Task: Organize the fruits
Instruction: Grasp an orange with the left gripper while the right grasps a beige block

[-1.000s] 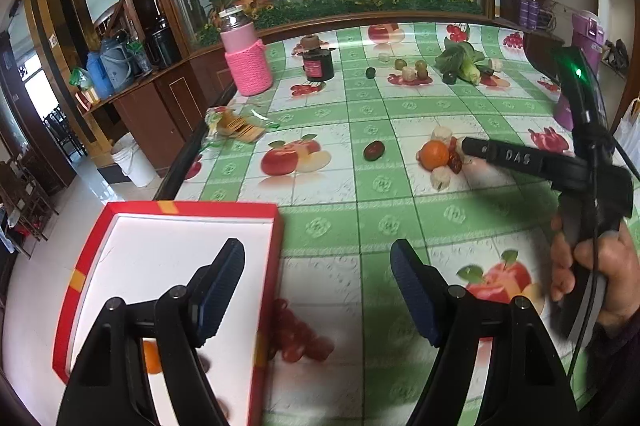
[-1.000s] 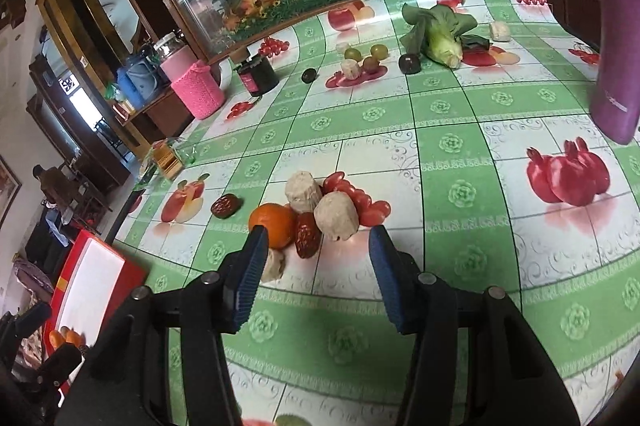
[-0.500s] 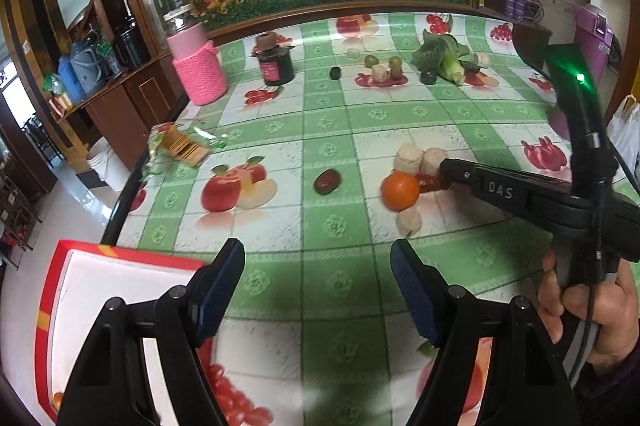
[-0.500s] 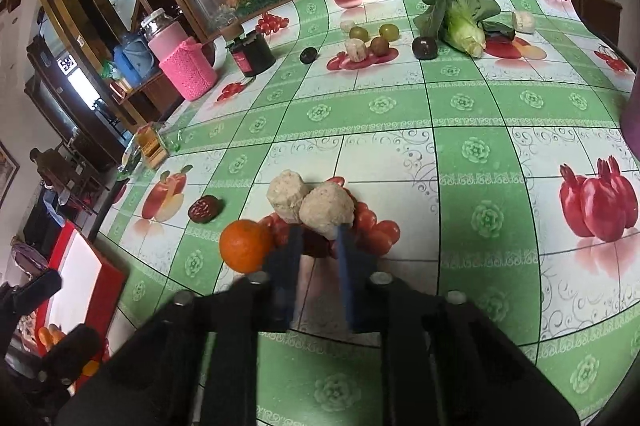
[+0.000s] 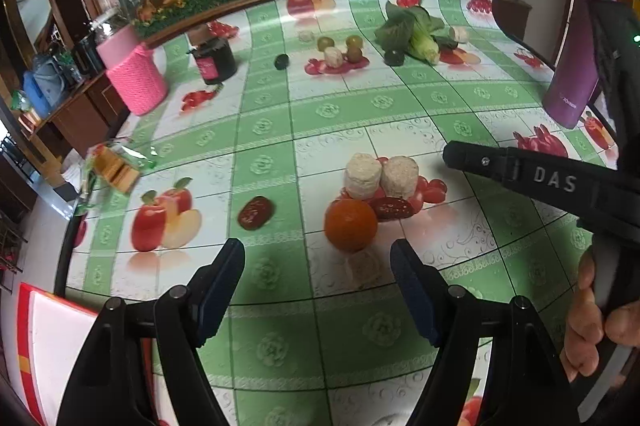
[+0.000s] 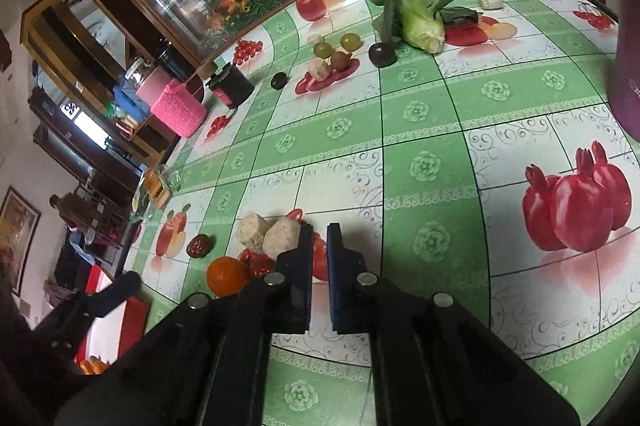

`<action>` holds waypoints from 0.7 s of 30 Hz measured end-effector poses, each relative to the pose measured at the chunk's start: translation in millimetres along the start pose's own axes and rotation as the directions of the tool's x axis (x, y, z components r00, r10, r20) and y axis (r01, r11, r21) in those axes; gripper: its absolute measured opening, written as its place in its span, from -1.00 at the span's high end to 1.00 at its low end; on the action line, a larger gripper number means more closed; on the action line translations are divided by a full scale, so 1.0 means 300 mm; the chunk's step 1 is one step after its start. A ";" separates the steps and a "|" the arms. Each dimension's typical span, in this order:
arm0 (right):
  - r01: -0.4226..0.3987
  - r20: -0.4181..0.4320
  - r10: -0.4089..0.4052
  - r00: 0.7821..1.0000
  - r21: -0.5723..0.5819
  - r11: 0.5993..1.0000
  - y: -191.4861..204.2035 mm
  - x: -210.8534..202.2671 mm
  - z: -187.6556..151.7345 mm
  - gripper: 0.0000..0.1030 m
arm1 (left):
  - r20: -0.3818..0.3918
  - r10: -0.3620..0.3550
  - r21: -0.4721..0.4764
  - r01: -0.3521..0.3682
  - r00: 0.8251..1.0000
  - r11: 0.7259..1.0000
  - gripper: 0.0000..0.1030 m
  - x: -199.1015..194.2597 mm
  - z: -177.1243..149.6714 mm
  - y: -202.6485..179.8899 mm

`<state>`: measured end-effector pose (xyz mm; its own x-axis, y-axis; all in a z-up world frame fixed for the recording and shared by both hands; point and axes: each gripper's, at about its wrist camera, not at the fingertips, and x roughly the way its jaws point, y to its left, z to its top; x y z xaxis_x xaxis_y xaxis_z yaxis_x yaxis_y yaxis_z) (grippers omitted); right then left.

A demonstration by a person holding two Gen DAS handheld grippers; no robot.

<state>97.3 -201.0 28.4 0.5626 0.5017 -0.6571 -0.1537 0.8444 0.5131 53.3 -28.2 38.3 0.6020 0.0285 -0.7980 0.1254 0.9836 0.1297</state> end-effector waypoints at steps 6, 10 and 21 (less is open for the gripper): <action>0.004 -0.001 -0.004 1.000 -0.004 1.000 0.002 0.002 0.006 0.84 | -0.011 -0.056 0.006 0.056 0.998 0.998 -0.11 0.060 0.025 -0.027; -0.010 -0.010 0.010 1.000 -0.003 1.000 -0.001 0.007 0.005 0.83 | -0.031 -0.115 -0.027 0.115 0.993 0.993 0.38 0.093 0.016 -0.014; -0.037 0.010 0.038 0.999 -0.093 0.995 0.065 0.019 -0.010 -0.05 | 0.078 -0.112 -0.099 0.120 0.991 0.988 0.40 -0.073 -0.082 0.098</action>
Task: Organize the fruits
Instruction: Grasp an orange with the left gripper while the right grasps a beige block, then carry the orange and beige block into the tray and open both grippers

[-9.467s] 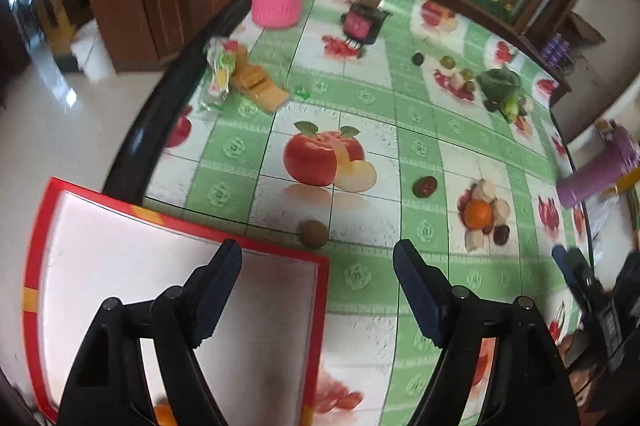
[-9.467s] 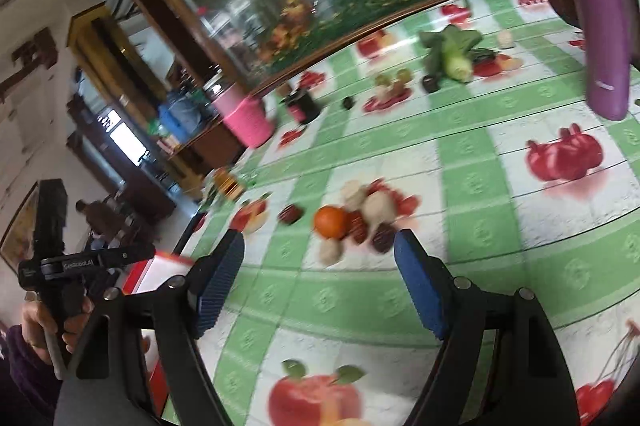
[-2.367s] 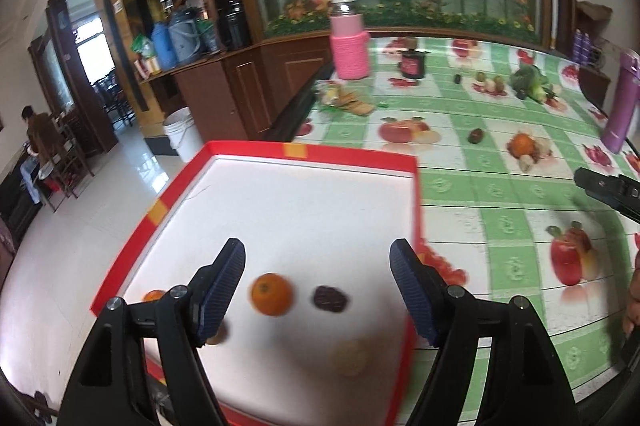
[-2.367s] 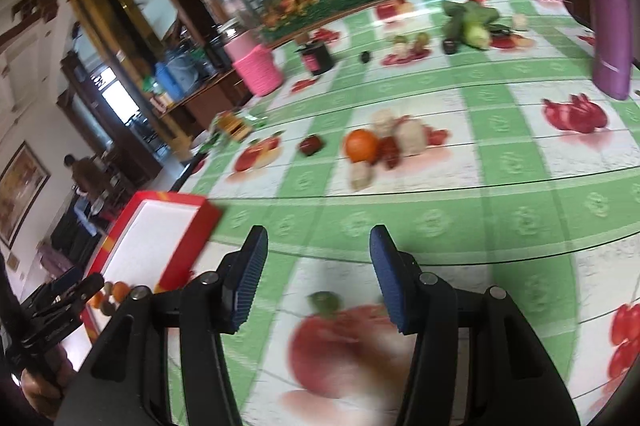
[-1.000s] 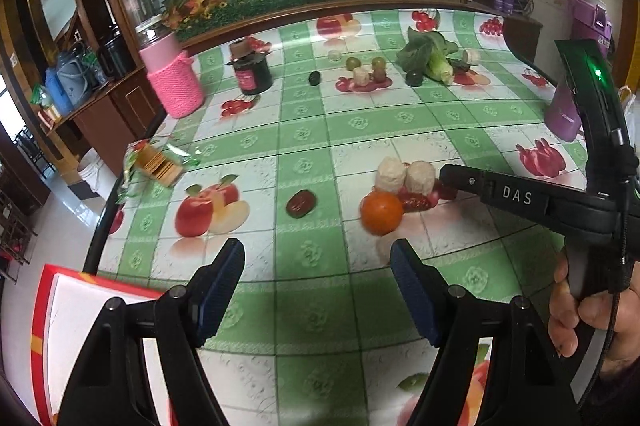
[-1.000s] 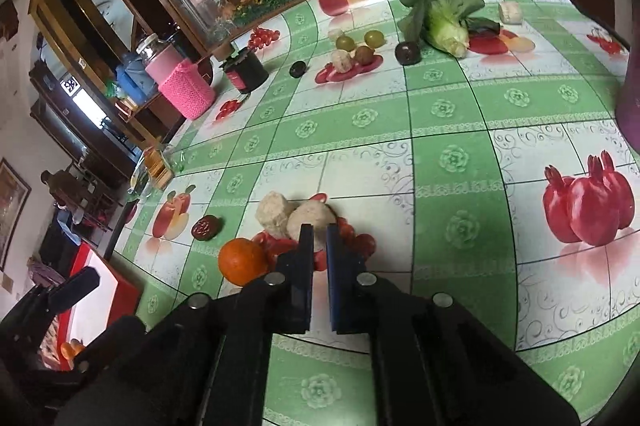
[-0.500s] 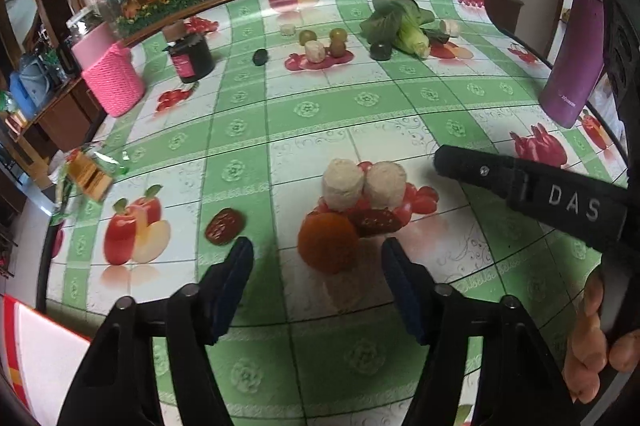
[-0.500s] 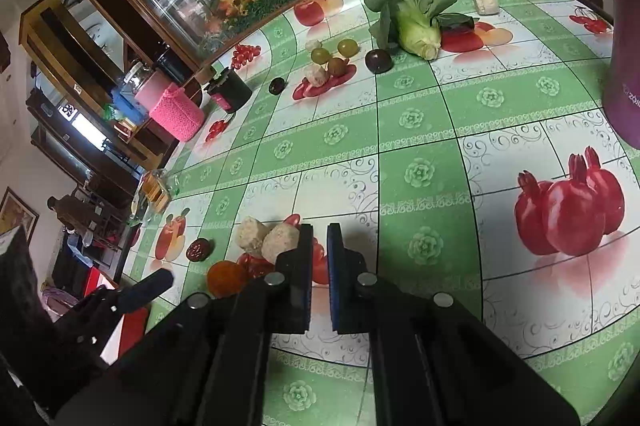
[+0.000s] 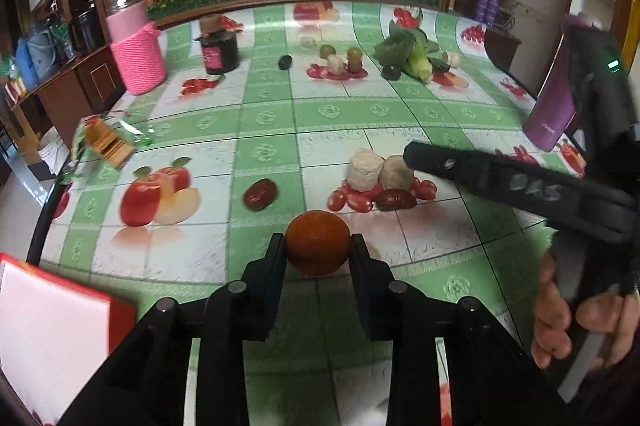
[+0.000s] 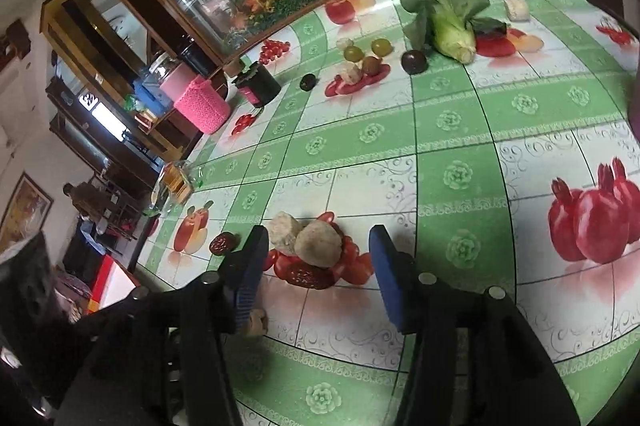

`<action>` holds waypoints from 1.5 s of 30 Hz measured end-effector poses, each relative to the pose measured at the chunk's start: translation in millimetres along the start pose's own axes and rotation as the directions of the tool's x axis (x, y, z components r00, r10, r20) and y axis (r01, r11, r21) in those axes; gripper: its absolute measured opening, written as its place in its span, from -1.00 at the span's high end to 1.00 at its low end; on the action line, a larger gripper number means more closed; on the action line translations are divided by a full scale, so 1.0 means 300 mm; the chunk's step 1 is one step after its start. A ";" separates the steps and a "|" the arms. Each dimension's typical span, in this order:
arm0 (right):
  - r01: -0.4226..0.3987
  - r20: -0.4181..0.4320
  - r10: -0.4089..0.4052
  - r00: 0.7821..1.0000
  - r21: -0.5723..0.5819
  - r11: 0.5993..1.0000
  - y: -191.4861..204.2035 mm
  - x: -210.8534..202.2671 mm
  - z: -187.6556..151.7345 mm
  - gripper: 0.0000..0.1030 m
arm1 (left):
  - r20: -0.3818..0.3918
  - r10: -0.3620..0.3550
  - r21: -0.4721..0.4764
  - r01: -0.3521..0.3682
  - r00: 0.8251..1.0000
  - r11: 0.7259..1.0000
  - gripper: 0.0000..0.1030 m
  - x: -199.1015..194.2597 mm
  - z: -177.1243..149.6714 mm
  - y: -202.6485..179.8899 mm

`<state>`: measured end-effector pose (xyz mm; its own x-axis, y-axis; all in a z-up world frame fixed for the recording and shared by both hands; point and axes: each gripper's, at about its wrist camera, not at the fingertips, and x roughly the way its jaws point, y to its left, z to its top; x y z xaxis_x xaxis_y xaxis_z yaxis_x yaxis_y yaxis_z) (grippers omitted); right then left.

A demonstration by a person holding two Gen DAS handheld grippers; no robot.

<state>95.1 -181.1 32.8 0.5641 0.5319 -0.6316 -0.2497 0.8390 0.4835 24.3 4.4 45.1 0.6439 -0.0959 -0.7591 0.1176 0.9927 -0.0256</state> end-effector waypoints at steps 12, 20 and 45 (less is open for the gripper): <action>0.149 -0.033 -0.155 0.987 -0.151 0.977 0.075 0.091 -0.024 0.11 | 0.020 -0.013 -0.054 0.014 1.000 0.998 0.40 -0.118 -0.126 0.061; 0.296 -0.026 -0.320 0.947 -0.313 0.902 0.167 0.142 -0.041 0.12 | 0.038 0.037 -0.036 -0.036 0.999 0.999 0.40 -0.142 -0.142 0.050; 0.002 0.105 0.016 0.994 -0.168 0.986 0.312 -0.111 -0.159 0.42 | 0.174 0.176 -0.169 -0.147 0.969 0.975 0.40 -0.438 -0.256 0.251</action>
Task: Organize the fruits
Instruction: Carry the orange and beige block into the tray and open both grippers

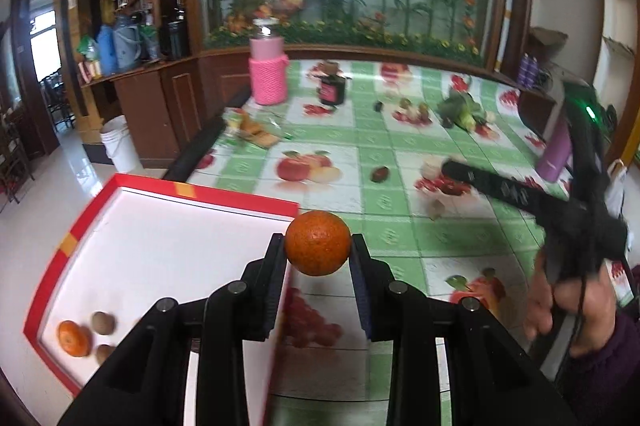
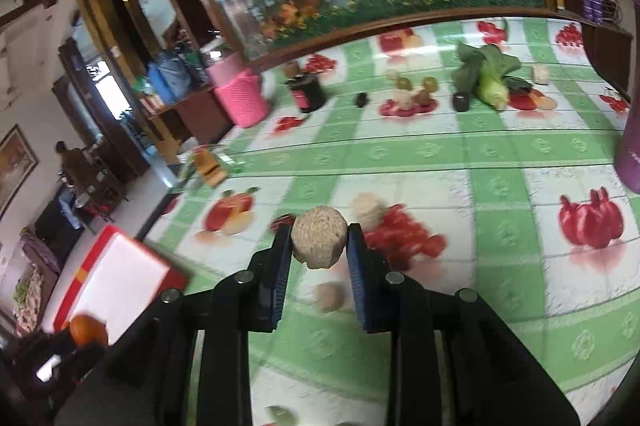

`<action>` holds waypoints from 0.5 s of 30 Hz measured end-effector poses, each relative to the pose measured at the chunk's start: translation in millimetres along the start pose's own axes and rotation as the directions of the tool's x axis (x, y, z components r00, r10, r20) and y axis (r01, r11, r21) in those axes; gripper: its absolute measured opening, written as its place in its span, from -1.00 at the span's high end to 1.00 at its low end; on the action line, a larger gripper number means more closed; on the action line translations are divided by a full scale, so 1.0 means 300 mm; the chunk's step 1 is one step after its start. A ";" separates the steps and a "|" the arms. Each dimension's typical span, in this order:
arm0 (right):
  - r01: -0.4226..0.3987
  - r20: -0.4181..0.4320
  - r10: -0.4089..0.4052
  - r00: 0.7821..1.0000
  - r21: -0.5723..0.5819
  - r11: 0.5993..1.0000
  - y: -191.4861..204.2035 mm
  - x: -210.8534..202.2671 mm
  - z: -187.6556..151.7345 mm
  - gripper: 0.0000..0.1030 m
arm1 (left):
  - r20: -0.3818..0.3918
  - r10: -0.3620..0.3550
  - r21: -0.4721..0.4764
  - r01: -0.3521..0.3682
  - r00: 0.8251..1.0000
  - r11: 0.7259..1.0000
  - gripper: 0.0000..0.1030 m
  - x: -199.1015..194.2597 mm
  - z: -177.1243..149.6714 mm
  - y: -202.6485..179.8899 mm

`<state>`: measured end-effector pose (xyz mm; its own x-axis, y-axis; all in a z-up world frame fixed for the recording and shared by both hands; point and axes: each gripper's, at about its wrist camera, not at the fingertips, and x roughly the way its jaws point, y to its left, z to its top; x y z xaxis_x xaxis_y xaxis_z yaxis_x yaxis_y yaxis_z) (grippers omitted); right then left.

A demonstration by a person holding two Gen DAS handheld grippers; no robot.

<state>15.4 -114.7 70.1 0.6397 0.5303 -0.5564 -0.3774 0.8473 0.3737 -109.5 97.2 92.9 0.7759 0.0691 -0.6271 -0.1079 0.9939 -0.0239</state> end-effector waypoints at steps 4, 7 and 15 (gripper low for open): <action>-0.080 -0.007 0.080 0.997 -0.057 0.995 0.146 -0.031 -0.083 0.42 | 0.025 0.051 -0.033 -0.050 0.998 0.998 0.40 -0.035 0.003 0.087; -0.143 -0.028 0.141 0.990 -0.094 0.985 0.255 -0.034 -0.129 0.42 | 0.036 0.083 -0.065 -0.081 0.996 0.995 0.40 -0.062 -0.009 0.155; -0.256 -0.135 0.235 0.963 -0.170 0.952 0.518 0.032 -0.199 0.42 | 0.031 0.182 -0.161 -0.175 0.983 0.971 0.40 -0.107 -0.053 0.342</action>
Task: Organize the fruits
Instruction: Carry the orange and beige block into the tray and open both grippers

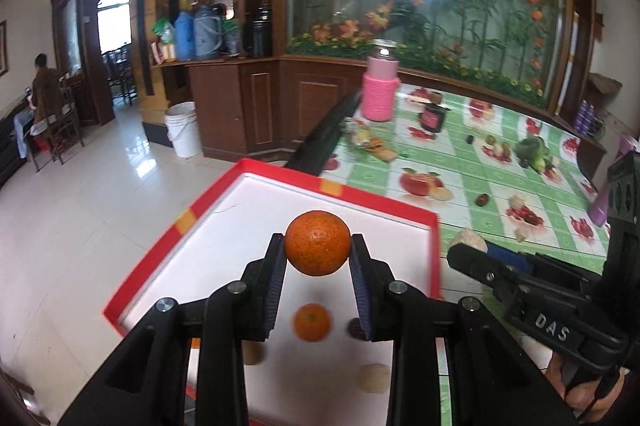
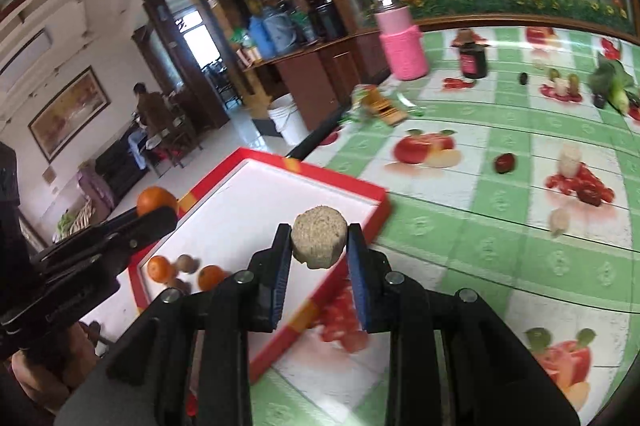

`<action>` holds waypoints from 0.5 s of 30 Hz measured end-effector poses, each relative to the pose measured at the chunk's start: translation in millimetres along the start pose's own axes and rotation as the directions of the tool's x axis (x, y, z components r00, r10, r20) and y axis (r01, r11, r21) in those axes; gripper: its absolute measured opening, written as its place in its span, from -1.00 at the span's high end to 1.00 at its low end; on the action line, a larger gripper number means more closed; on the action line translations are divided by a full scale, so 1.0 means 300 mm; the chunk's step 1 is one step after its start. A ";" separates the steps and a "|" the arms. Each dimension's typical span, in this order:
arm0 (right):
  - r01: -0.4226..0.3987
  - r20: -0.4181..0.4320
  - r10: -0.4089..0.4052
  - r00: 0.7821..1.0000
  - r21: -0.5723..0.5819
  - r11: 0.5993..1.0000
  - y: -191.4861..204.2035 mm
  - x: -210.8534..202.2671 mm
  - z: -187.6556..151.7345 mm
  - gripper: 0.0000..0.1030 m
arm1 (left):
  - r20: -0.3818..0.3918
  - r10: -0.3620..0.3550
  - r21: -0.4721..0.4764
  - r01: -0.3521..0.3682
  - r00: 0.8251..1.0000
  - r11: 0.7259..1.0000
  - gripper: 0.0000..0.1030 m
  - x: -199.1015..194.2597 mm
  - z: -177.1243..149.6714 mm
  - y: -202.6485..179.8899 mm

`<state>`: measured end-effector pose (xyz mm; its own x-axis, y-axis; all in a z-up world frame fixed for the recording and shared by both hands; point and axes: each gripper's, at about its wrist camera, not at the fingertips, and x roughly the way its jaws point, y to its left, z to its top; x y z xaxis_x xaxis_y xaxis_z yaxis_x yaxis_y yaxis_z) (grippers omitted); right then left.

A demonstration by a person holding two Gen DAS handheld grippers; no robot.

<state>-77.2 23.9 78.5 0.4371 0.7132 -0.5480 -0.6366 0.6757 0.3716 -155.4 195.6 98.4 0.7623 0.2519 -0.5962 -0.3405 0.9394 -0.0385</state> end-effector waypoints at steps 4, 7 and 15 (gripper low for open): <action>-0.035 -0.030 0.034 0.999 -0.041 0.999 0.104 0.051 -0.014 0.42 | 0.007 0.054 -0.034 -0.053 0.999 0.998 0.40 -0.002 0.000 0.087; -0.052 -0.051 0.048 0.998 -0.066 0.996 0.165 0.082 -0.027 0.42 | 0.010 0.076 -0.050 -0.075 0.997 0.996 0.40 -0.004 -0.003 0.136; -0.065 -0.124 0.049 0.991 -0.127 0.990 0.292 0.172 -0.055 0.42 | -0.029 0.126 -0.078 -0.128 0.992 0.989 0.39 0.033 -0.034 0.230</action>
<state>-120.8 116.8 70.4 0.3230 0.7170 -0.6177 -0.7394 0.5986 0.3082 -176.9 260.6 81.7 0.6970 0.3618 -0.6191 -0.4771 0.8785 -0.0238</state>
